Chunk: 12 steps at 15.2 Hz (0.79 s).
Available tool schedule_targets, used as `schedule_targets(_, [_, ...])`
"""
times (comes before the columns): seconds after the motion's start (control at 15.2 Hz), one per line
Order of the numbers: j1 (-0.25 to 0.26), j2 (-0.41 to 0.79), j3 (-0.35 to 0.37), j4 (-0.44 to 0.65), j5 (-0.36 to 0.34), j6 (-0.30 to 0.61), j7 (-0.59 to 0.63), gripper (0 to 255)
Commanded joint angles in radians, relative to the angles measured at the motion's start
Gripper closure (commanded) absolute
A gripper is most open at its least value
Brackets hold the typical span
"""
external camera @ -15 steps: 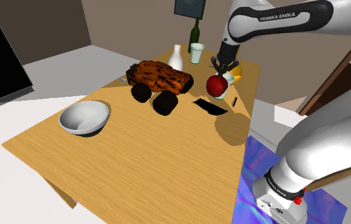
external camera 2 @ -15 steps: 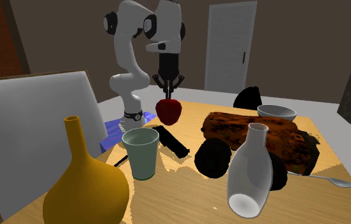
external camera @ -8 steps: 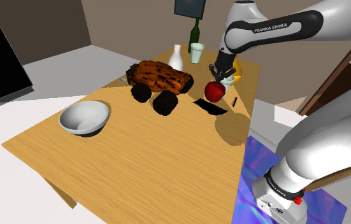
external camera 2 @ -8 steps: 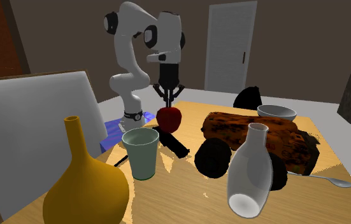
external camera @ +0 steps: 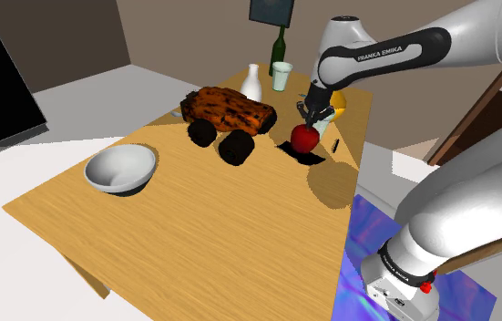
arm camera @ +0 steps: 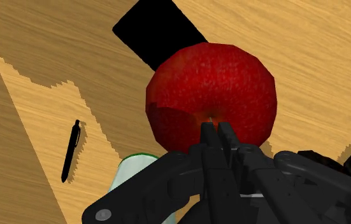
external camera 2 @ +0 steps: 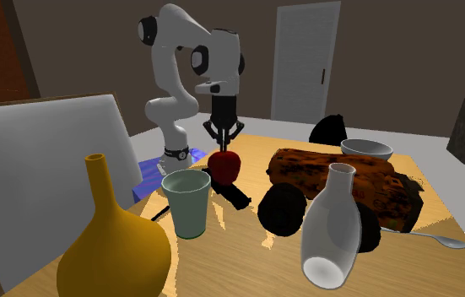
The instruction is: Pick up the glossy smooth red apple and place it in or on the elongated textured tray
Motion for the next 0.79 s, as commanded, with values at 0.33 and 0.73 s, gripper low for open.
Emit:
schedule_targets(0.33, [0.0, 0.001, 0.0, -0.001, 0.0, 0.003, 0.0, 0])
schedule_targets(0.73, [0.001, -0.014, 0.001, 0.019, 0.002, -0.032, -0.001, 0])
